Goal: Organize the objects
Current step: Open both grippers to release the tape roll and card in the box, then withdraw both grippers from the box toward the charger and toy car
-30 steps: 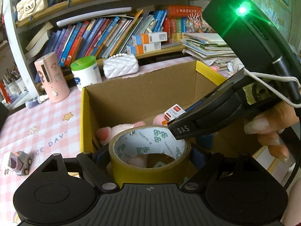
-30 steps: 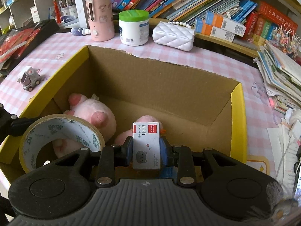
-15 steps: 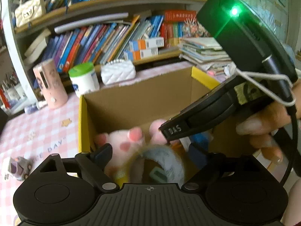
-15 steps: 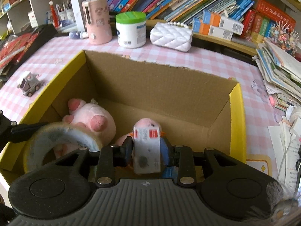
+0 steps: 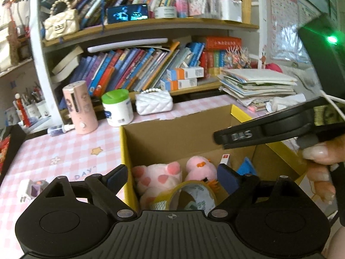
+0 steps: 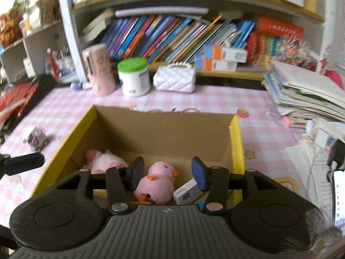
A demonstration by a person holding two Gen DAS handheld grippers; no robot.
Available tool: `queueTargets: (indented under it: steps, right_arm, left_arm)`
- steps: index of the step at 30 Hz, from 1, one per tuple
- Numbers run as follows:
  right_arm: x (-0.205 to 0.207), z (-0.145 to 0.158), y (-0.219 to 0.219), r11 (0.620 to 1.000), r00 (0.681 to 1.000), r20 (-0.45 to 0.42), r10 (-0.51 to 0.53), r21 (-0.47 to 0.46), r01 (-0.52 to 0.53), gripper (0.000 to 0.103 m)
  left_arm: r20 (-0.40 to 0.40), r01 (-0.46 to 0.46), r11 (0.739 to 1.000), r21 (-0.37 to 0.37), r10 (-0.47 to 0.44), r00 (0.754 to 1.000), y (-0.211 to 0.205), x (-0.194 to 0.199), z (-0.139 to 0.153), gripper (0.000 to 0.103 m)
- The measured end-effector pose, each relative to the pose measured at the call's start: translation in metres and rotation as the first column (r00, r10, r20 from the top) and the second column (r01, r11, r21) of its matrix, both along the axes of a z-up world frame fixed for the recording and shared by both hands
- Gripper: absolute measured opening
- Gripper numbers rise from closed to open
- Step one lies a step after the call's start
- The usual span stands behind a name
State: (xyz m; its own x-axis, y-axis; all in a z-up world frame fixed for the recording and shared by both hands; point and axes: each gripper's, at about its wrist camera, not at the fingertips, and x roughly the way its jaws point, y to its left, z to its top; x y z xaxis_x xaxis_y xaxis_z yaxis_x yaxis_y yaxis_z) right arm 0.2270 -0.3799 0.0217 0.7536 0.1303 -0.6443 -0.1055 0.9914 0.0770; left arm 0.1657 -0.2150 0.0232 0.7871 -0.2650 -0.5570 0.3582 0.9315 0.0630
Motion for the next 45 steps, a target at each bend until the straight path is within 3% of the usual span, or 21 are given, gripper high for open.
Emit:
queueTargets:
  steps: [12, 21, 35, 45]
  right_arm:
    - [-0.060, 0.011, -0.006, 0.990, 0.985, 0.114, -0.130, -0.029, 0.134, 0.054]
    - [-0.109, 0.001, 0.004, 0.975, 0.970, 0.115, -0.215, -0.036, 0.221, 0.058]
    - [-0.154, -0.036, 0.060, 0.972, 0.974, -0.021, -0.225, -0.068, 0.224, 0.059]
    - [-0.172, -0.049, 0.103, 0.981, 0.977, -0.108, -0.184, -0.087, 0.175, 0.063]
  left_arm:
    - [0.005, -0.018, 0.999, -0.032, 0.018, 1.000, 0.020, -0.029, 0.003, 0.092]
    - [-0.001, -0.017, 0.999, -0.049, 0.017, 1.000, 0.040, -0.057, -0.001, 0.092]
    - [-0.087, -0.056, 0.998, 0.033, 0.059, 0.994, 0.082, -0.095, -0.023, 0.095]
    - [-0.129, -0.088, 0.995, 0.039, 0.092, 0.987, 0.120, -0.113, -0.029, 0.095]
